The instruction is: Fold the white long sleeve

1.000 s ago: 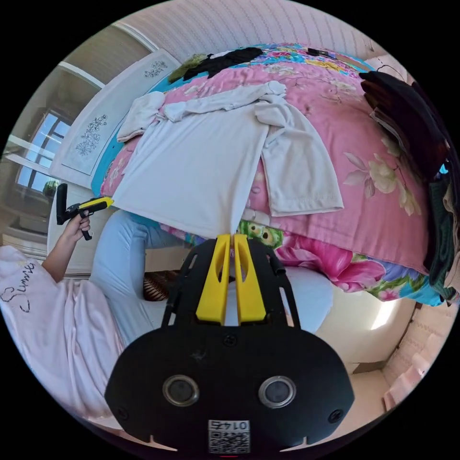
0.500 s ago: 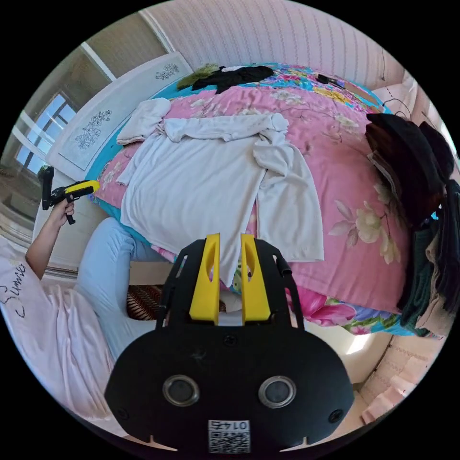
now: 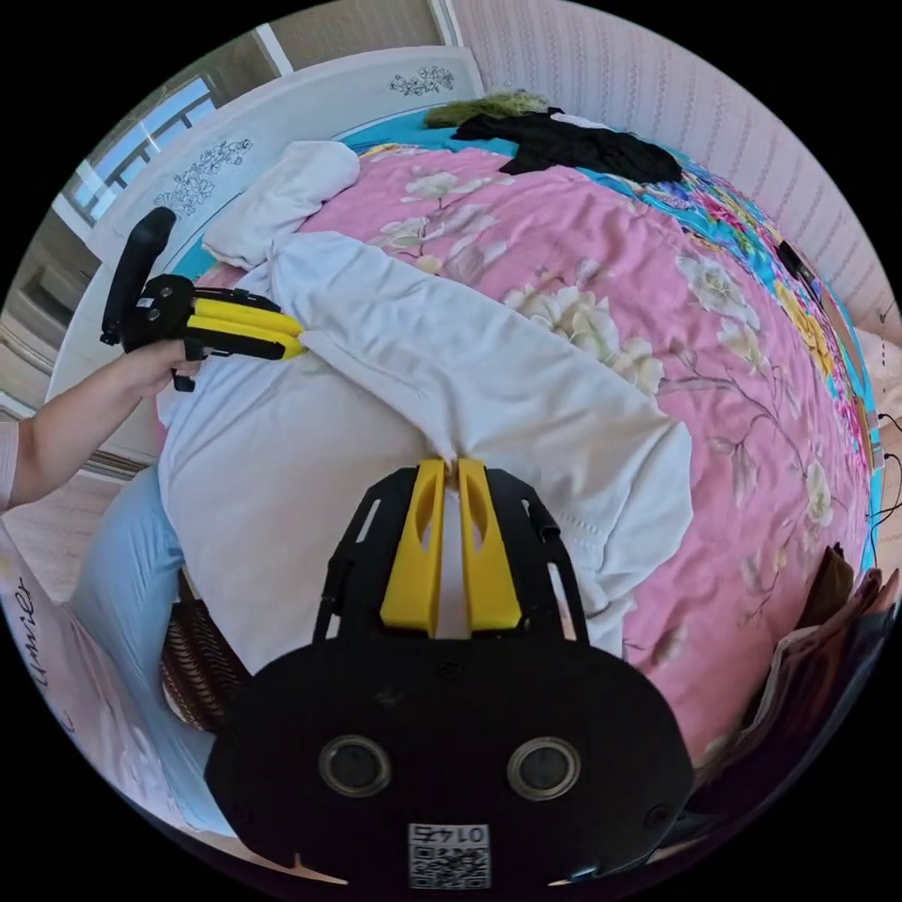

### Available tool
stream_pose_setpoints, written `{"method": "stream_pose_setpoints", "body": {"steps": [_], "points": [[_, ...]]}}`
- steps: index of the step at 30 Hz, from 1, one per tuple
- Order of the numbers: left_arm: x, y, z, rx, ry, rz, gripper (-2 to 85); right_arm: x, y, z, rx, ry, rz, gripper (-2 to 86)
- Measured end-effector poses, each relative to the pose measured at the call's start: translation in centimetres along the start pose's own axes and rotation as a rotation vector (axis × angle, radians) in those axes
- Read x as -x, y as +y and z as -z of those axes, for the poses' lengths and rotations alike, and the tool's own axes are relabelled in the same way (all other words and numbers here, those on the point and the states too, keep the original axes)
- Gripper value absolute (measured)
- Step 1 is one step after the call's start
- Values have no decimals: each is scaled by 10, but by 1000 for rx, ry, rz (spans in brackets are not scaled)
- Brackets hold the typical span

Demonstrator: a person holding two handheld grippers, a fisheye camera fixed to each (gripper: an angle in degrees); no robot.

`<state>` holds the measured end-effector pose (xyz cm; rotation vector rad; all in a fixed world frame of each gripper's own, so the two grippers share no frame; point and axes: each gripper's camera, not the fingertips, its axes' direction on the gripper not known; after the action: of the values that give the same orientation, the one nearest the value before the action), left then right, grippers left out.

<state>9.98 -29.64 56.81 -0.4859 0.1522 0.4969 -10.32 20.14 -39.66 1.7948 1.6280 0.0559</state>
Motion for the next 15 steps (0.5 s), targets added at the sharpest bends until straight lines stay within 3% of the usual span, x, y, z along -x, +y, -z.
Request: {"method": "stream_pose_setpoints", "body": {"steps": [5, 10, 15], "points": [[29, -49, 44, -112, 108, 75, 30, -46, -33, 56, -68, -65, -67, 5], [64, -148, 38, -129, -23, 82, 30, -97, -95, 71, -113, -21, -79, 2], [94, -223, -14, -41, -80, 119, 30, -150, -146, 31, -21, 28, -118, 7]]}}
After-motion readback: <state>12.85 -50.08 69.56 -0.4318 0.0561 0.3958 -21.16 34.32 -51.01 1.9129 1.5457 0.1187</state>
